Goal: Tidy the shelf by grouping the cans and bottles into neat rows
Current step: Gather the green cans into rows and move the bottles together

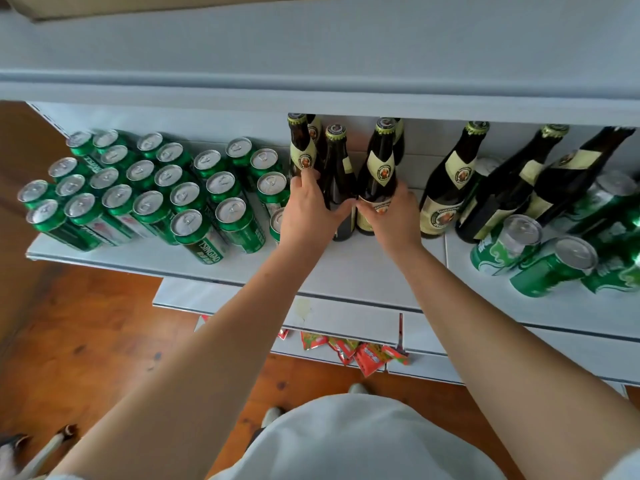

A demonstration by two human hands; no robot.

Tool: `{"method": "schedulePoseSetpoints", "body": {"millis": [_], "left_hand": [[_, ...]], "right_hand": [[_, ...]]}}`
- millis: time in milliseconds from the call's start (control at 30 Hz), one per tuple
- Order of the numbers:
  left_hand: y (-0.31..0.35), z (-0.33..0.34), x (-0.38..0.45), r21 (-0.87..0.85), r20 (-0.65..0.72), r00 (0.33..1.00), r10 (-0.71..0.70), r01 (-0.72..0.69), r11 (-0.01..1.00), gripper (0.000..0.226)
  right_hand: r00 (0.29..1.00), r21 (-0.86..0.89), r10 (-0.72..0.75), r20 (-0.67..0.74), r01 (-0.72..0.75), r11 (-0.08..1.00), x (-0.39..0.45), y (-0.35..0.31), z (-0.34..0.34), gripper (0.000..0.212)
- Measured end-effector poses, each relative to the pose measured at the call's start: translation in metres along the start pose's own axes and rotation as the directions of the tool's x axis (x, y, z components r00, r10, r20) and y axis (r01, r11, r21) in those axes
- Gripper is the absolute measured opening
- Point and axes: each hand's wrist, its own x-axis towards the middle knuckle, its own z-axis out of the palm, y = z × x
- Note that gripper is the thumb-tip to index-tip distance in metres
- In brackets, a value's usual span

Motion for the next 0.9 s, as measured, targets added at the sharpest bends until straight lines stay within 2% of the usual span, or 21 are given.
{"method": "schedulePoseSetpoints", "body": {"millis": [233,400,467,533,600,667,700,800,833,900], "left_hand": [[0.001,0.009,0.01,0.027,-0.004,0.997,-0.079,0.079,0.997,0.061],[0.002,0.011,0.008,0.01,0.007,0.997,-0.072,0.072,0.997,0.062],[0.004,0.008,0.002,-0.017,-0.04,0.996,-0.074,0.073,0.997,0.06],[0.011,0.006,-0.012,-0.026,-0.171,0.984,-0.042,0.038,0.999,0.046],[0.022,0.007,-0.027,-0.015,-0.234,0.968,0.09,-0.096,0.995,0.028],[0.035,0.016,-0.037,-0.064,-0.166,0.96,0.227,-0.24,0.969,0.022],[0.042,0.023,-0.039,-0.099,-0.117,0.957,0.266,-0.278,0.955,0.023],[0.069,0.046,-0.035,-0.183,-0.023,0.944,0.33,-0.329,0.926,0.035],[0.081,0.052,-0.031,-0.201,-0.007,0.938,0.345,-0.34,0.919,0.04],[0.108,0.063,-0.02,-0.226,0.0,0.939,0.345,-0.336,0.915,0.053]], "right_hand": [[0.997,-0.007,0.052,0.06,-0.052,0.999,0.016,0.002,-0.002,0.062],[0.996,-0.045,0.052,0.077,-0.049,0.998,0.009,-0.003,-0.01,0.058],[0.997,-0.074,0.053,0.064,-0.048,0.996,-0.002,-0.008,-0.02,0.054],[0.999,-0.039,0.014,-0.037,-0.015,0.999,-0.02,-0.014,-0.038,0.047],[0.962,-0.023,-0.067,-0.265,0.063,0.998,-0.04,-0.014,-0.062,0.035],[0.858,-0.087,-0.142,-0.494,0.114,0.99,-0.047,-0.008,-0.093,0.031],[0.812,-0.1,-0.145,-0.566,0.107,0.989,-0.044,-0.004,-0.111,0.034],[0.745,-0.11,-0.083,-0.662,0.012,0.994,-0.021,0.012,-0.163,0.053],[0.748,-0.13,-0.086,-0.659,-0.001,0.992,-0.013,0.014,-0.178,0.059],[0.801,-0.239,-0.155,-0.579,0.015,0.971,0.0,0.013,-0.194,0.066]]}}
